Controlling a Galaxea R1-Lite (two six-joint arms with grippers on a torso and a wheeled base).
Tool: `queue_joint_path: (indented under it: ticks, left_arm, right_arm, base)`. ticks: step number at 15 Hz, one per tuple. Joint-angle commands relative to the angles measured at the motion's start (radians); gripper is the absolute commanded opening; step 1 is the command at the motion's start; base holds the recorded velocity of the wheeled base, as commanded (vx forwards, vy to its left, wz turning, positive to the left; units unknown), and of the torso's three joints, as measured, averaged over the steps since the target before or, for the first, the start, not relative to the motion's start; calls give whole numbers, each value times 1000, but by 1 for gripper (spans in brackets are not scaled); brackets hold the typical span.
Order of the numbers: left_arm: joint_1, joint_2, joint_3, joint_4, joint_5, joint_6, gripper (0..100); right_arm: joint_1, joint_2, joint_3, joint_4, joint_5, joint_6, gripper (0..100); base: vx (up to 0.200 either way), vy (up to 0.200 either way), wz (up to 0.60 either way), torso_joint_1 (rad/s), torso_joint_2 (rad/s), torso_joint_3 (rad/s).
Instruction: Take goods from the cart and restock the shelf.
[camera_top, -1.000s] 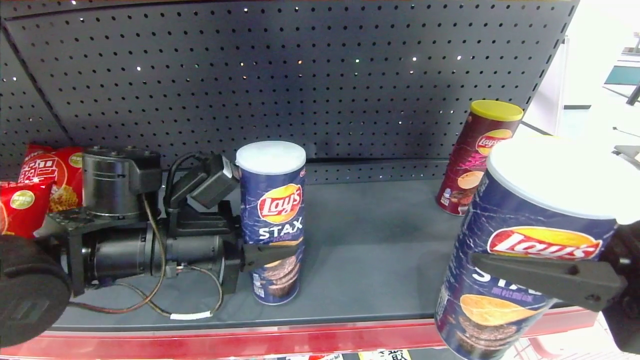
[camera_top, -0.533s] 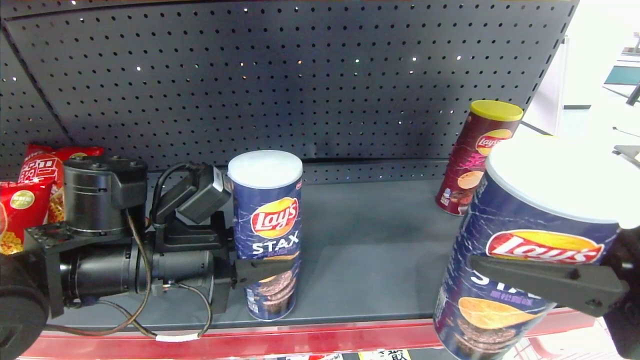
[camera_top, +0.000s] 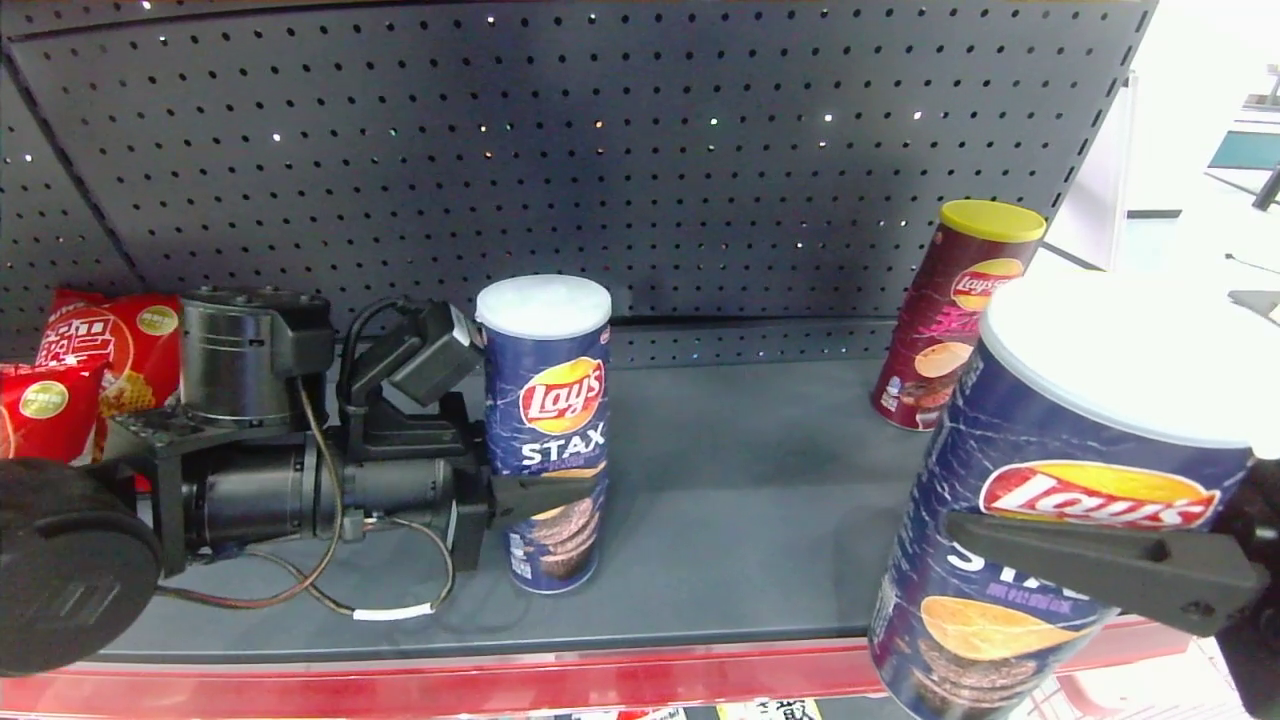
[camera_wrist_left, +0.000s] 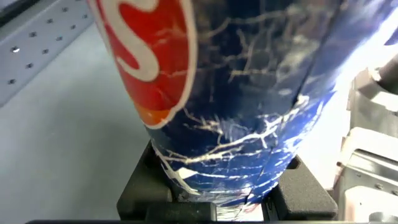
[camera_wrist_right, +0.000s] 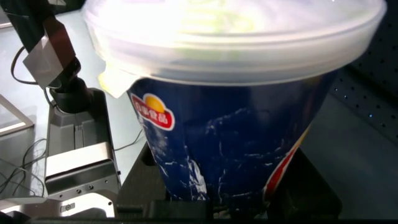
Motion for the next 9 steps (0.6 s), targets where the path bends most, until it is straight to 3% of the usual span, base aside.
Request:
queue_joint_path:
  ticks: [1,5,6,9]
  left_arm:
    - [5,39,-8,1,0,3,0]
    - [5,38,44,-1,0,20,0]
    - [7,36,55,-1,0,37,100]
    - [18,24,66,1,0,38,100]
  right_arm:
    - [-1,-2,-1,-1,1,-1,0]
    - [-1,0,2,-1,1,1,0]
    - [-1,3,0,-2,1,1,0]
    - [-1,7,2,-2,1,1,0]
  base:
    - [0,0,0,0,0,0]
    - [0,0,0,0,0,0]
    - [0,0,0,0,0,0]
    - [0,0,0,0,0,0]
